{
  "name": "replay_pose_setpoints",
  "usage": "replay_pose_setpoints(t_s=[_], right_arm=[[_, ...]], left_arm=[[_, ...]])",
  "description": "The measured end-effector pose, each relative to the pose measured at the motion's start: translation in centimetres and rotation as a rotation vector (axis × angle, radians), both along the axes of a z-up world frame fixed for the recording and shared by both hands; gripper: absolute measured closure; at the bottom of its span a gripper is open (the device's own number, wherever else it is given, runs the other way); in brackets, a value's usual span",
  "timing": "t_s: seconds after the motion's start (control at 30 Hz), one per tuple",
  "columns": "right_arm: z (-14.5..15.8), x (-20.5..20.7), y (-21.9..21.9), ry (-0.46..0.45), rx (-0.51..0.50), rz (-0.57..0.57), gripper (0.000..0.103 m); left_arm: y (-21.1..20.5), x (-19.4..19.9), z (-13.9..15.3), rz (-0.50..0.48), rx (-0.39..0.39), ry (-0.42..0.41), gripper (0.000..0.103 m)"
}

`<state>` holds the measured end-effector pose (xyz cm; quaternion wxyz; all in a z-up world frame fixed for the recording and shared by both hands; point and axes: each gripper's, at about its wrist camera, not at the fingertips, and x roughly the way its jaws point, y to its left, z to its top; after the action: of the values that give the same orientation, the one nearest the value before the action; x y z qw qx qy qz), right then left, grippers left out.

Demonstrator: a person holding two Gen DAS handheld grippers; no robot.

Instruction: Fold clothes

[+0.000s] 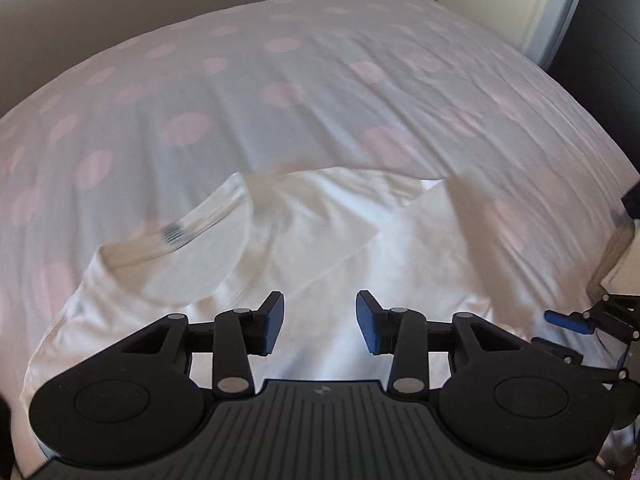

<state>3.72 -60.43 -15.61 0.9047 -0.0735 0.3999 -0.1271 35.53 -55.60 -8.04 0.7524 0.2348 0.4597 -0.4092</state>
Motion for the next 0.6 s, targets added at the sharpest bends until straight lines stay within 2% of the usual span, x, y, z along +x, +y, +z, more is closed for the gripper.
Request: replay_pose_setpoints(t_s=[0.1, 0.27, 0.43, 0.6], right_arm=[[-0.5, 0.5, 1.4, 0.016, -0.103, 0.068, 0.077], [-1.2, 1.3, 3.4, 0.023, -0.254, 0.159, 0.078], [-2.3, 1.4, 3.2, 0.045, -0.254, 0.170, 0.079], [-2.3, 1.5, 3.2, -0.016, -0.260, 0.174, 0.083]], left_arm=[[-5.0, -0.6, -0.6, -0.123, 0.034, 0.005, 0.065], [-10.9, -0.9, -2.0, -0.254, 0.046, 0.014, 0.061], [-15.3, -0.5, -4.7, -0.308, 0.071, 0.015, 0.057], [-17.3, 0.5, -7.0, -0.314, 0.075, 0.048, 0.057]])
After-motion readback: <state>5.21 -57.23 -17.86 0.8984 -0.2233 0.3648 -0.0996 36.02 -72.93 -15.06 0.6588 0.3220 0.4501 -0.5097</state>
